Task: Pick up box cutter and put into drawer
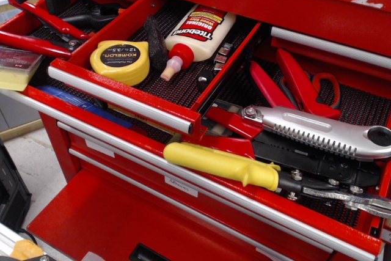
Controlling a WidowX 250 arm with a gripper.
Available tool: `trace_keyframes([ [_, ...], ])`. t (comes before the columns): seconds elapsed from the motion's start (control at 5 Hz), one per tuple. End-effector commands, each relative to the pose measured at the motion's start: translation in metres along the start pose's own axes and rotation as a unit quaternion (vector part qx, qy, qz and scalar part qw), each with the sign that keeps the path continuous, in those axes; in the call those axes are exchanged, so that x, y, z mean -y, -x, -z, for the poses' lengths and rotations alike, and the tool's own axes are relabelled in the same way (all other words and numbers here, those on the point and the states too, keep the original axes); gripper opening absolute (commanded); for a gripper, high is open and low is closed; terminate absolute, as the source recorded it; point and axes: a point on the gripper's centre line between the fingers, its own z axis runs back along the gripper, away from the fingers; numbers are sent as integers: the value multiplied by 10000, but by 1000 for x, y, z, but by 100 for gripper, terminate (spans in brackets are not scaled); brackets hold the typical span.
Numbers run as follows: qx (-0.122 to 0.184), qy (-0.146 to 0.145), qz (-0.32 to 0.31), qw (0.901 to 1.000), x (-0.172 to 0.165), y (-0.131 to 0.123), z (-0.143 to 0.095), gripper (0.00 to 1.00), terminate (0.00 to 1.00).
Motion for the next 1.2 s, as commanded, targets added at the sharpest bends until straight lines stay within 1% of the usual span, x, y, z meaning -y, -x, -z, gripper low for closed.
trace_keyframes([
  [0.0,0,0,0,10000,0,0,0,100,0],
  [0.2,-522,-350,-1196,9908,45,-4,-29,100,0],
  [0.4,-392,-401,-2433,9683,92,-1,-44,100,0],
  [0.6,-488,-54,-3631,9305,141,-10,-48,100,0],
  [0.8,-422,235,-4766,8778,187,-25,-44,100,0],
  [1.0,-182,403,-5699,8205,232,-39,-33,100,0],
])
